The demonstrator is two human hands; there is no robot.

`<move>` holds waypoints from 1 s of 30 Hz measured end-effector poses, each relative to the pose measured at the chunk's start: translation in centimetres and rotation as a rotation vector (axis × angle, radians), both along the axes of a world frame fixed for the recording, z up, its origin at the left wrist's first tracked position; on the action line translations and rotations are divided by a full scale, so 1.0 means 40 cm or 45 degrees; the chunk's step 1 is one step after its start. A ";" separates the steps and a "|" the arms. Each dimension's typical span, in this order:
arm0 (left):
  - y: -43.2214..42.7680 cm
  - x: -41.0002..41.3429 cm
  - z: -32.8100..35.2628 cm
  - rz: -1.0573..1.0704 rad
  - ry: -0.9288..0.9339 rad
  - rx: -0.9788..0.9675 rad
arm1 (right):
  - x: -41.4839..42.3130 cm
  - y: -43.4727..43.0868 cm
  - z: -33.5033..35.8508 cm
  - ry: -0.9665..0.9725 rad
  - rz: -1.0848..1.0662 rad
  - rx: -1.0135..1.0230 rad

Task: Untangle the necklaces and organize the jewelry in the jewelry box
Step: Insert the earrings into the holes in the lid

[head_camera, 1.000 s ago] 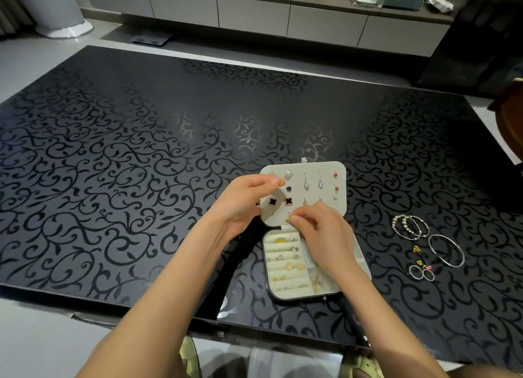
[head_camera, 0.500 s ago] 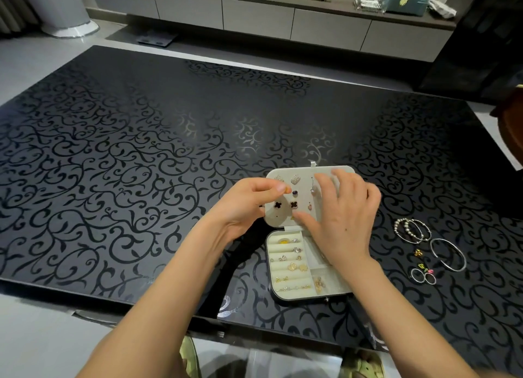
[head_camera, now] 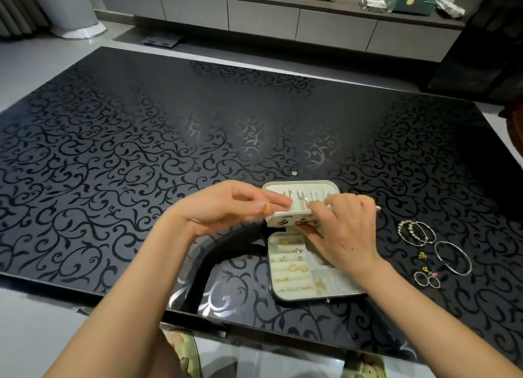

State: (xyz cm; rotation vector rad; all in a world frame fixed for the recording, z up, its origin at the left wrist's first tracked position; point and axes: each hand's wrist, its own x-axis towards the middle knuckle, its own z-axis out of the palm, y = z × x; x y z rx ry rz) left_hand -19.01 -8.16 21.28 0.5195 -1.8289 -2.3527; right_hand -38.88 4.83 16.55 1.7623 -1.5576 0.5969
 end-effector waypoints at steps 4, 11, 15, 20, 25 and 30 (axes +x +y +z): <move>-0.052 -0.016 0.006 0.260 -0.327 -0.305 | -0.001 0.000 -0.024 0.070 0.007 -0.119; -0.071 -0.187 -0.004 -0.158 -0.622 -0.725 | 0.008 0.006 -0.037 0.095 -0.029 -0.155; -0.094 -0.242 -0.029 -0.409 -0.710 -0.602 | 0.012 0.009 -0.043 0.111 -0.048 -0.164; -0.118 -0.259 -0.067 -0.590 -0.783 -0.400 | 0.011 0.008 -0.052 0.093 -0.058 -0.185; -0.128 -0.262 -0.074 -0.678 -0.792 -0.326 | 0.013 0.005 -0.049 0.092 -0.071 -0.215; -0.126 -0.264 -0.072 -0.728 -0.793 -0.346 | 0.014 0.006 -0.049 0.084 -0.077 -0.215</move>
